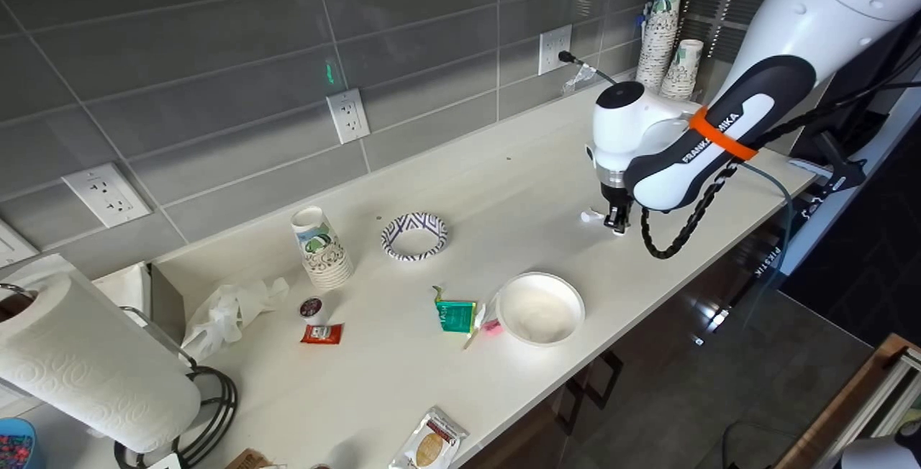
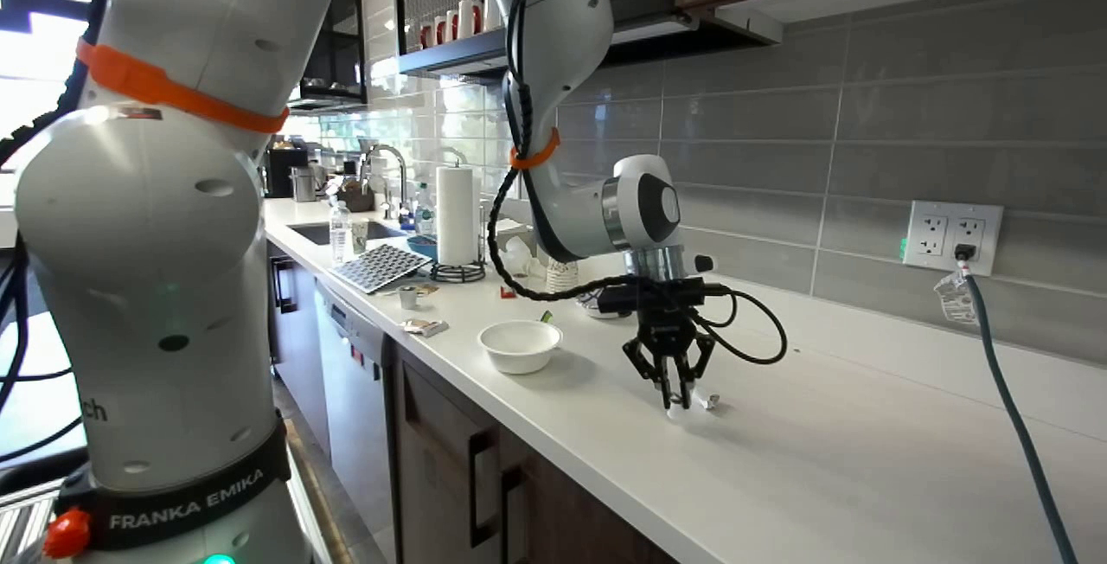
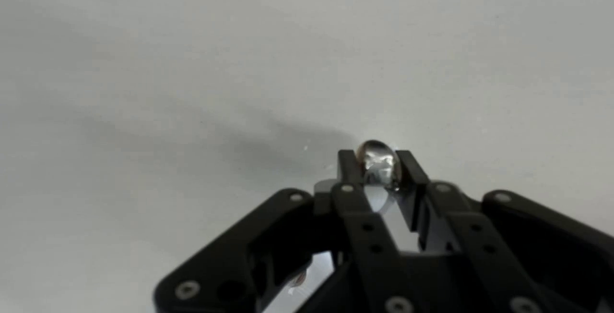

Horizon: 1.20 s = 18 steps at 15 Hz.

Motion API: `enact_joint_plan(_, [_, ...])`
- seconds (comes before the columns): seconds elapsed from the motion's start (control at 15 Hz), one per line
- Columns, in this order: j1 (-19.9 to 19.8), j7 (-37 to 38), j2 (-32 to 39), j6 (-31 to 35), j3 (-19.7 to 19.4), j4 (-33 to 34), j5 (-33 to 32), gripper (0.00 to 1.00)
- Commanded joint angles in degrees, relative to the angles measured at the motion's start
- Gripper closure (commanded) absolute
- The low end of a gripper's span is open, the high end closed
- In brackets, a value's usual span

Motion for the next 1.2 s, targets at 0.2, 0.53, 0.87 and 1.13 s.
enact_joint_plan(0.2, [1.00, 1.22, 0.00, 1.86, -1.26, -1.45, 0.30, 0.68])
enact_joint_plan(0.53, [1.07, 1.39, -0.04, 1.71, -1.39, -1.69, 0.31, 0.28])
enact_joint_plan(0.87, [1.27, 2.14, -1.83, 1.35, -1.26, -2.25, 0.62, 0.00])
enact_joint_plan(1.13, [1.38, 3.11, -5.55, -0.08, 0.04, -3.69, 3.76, 0.00])
